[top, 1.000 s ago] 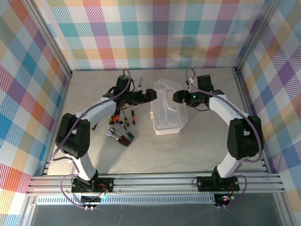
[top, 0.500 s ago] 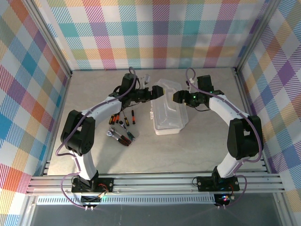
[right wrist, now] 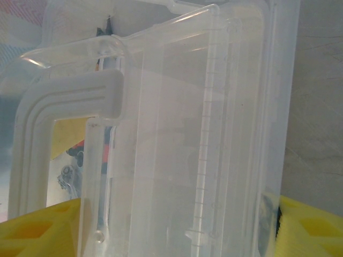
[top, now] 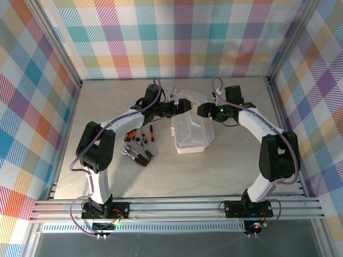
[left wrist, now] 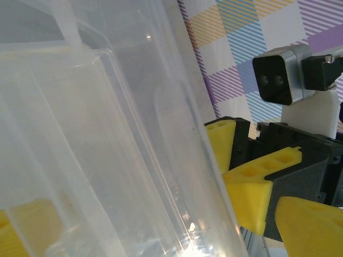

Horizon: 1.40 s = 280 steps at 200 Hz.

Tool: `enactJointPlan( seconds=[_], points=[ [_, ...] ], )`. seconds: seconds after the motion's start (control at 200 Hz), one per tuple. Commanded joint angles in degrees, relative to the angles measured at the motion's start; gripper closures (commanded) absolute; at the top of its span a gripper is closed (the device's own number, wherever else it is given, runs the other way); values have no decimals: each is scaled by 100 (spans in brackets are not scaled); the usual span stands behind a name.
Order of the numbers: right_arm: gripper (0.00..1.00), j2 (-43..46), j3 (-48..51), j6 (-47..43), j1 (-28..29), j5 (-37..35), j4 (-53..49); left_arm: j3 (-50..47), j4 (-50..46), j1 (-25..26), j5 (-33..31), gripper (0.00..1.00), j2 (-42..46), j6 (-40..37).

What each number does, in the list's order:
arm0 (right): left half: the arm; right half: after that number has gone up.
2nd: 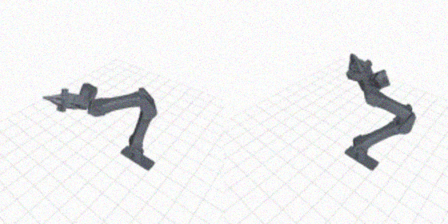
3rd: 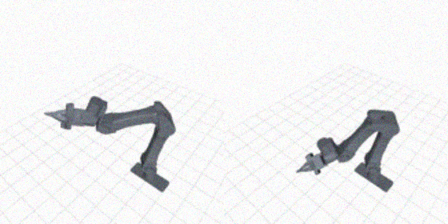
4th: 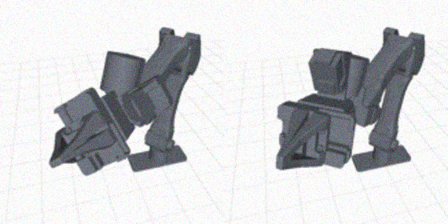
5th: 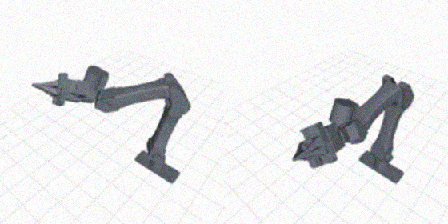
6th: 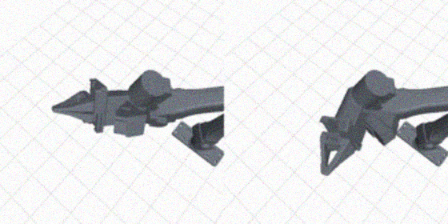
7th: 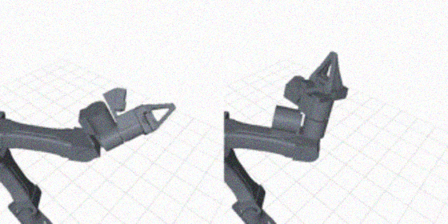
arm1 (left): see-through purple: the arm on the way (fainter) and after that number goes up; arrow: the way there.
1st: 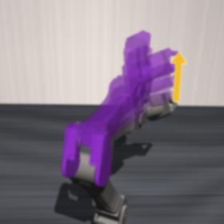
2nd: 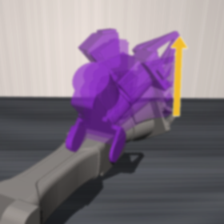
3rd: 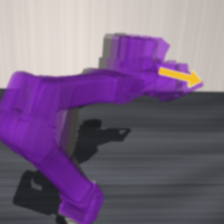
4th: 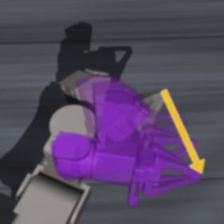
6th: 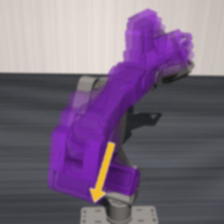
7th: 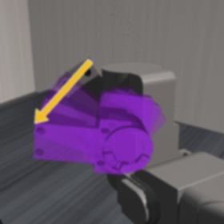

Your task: Pack the tool kit

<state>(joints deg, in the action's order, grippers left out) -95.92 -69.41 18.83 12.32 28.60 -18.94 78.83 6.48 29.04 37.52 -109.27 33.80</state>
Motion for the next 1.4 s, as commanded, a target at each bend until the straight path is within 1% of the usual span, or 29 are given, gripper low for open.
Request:
enactJointPlan(
  seconds=[0.0,0.125,0.175,0.2,0.235,0.315,0.365,0.425,0.465,0.64,0.79,0.96,1.105,1.395],
  points=[
    [65,69,-191,-35,-37,340,300,269,322,108,193,0,-110,144],
    [65,55,-231,-54,-37,313,245,347,445,146,233,0,-180,252],
    [62,39,-254,-61,-36,314,225,368,483,155,256,0,-187,282],
    [59,42,-259,-64,-36,313,222,372,502,163,264,0,-199,297],
    [51,44,-273,-65,-42,310,198,378,520,171,265,0,-197,310],
    [23,51,-343,-113,-37,207,82,381,556,172,273,0,-185,340],
    [11,97,-418,-179,-39,49,-68,404,565,172,278,0,-175,354],
    [3,162,-513,-275,-41,-171,-251,449,557,172,282,0,-160,370],
    [0,227,-604,-354,-36,-329,-401,487,541,167,291,0,-141,367],
    [1,603,-1022,-740,-37,-981,-1110,665,432,198,283,0,-33,333],
    [1,899,-1063,-940,-36,-1297,-1459,866,282,243,282,0,-43,249],
    [1,1335,-822,-1071,-20,-1396,-1626,1098,170,304,299,0,-170,223],
    [1,1710,-611,-1251,102,-1521,-1740,1282,75,356,317,0,-264,195],
    [1,2029,-405,-1480,350,-1699,-1899,1630,-183,458,298,0,-445,107]
  ],
)
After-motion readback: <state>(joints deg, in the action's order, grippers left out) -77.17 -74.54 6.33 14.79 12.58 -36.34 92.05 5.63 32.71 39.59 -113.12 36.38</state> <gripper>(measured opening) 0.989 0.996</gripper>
